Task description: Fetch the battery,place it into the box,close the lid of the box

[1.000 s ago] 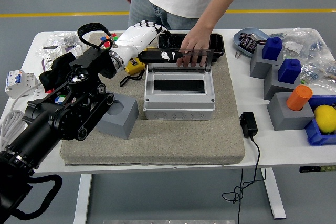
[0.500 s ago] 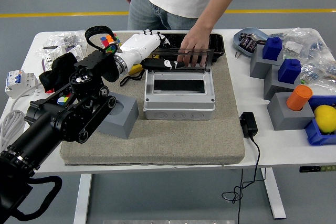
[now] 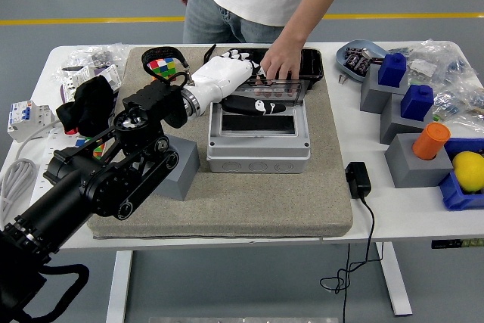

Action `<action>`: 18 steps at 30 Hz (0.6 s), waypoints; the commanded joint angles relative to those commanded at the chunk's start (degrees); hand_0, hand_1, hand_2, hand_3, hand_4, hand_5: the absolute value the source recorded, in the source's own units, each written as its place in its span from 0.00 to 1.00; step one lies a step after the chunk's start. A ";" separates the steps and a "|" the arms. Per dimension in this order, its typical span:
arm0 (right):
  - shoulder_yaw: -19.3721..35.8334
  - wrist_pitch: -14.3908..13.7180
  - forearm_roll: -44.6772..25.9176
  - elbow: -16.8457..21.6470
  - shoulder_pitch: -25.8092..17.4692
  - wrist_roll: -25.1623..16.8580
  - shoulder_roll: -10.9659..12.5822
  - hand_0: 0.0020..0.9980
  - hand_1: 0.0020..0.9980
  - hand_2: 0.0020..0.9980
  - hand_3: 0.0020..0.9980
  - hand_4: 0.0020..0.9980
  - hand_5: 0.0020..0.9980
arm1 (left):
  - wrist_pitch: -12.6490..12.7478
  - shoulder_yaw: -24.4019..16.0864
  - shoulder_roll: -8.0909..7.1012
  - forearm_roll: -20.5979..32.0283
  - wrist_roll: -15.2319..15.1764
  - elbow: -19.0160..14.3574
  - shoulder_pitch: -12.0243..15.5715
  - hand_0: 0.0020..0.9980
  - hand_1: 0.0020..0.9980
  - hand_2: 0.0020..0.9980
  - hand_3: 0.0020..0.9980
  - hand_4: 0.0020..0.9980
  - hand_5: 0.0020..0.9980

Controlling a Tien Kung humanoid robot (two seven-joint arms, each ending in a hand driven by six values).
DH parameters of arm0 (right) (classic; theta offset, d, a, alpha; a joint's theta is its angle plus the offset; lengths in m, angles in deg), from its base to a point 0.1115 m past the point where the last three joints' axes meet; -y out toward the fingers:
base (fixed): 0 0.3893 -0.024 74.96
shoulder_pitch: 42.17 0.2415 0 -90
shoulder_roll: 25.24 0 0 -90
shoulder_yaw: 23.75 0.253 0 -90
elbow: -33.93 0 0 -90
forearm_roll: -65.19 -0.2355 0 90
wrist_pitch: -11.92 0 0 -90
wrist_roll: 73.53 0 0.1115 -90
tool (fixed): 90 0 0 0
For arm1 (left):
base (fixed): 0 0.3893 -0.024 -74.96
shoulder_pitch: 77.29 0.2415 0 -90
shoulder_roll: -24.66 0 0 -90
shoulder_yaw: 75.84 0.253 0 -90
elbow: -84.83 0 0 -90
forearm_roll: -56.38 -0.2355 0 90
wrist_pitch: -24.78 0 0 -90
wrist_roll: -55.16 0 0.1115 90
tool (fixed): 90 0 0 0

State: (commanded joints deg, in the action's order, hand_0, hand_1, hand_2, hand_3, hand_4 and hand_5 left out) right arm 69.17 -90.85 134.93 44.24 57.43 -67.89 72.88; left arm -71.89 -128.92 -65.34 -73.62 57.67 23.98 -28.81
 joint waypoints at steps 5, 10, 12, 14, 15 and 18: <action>0.13 0.06 0.08 0.00 -0.03 0.04 0.01 0.86 0.81 0.78 0.80 1.00 1.00 | -1.76 1.78 0.00 0.00 1.62 -1.49 -0.22 1.00 0.97 0.82 0.68 1.00 1.00; 0.32 0.07 0.13 0.00 0.05 0.05 0.03 0.86 0.81 0.78 0.80 1.00 1.00 | -4.99 3.53 0.00 0.25 4.05 -2.98 -0.40 1.00 0.95 0.82 0.68 1.00 1.00; 0.34 0.05 0.09 0.00 0.08 0.01 0.03 0.86 0.81 0.78 0.80 1.00 1.00 | -6.10 4.35 0.00 0.55 4.91 -3.44 -0.51 1.00 0.95 0.81 0.68 1.00 1.00; 0.24 0.04 -0.05 0.00 0.09 -0.05 0.02 0.86 0.81 0.78 0.80 1.00 1.00 | -7.12 5.04 0.00 0.93 5.71 -3.68 -0.57 1.00 0.95 0.81 0.68 1.00 1.00; 0.26 0.03 -0.05 0.00 0.09 -0.06 0.00 0.86 0.81 0.78 0.80 1.00 1.00 | -7.76 5.44 0.00 1.14 6.24 -3.83 -0.56 1.00 0.95 0.81 0.68 1.00 1.00; 0.37 0.00 -0.02 0.00 0.07 -0.10 -0.02 0.86 0.80 0.78 0.80 1.00 1.00 | -9.63 6.68 0.00 2.00 7.57 -4.38 -0.37 1.00 0.95 0.81 0.69 1.00 1.00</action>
State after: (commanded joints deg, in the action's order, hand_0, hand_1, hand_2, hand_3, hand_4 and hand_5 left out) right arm 69.54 -90.85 134.91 44.24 57.50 -67.99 72.86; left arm -81.52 -122.24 -65.34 -71.63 65.24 19.59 -29.17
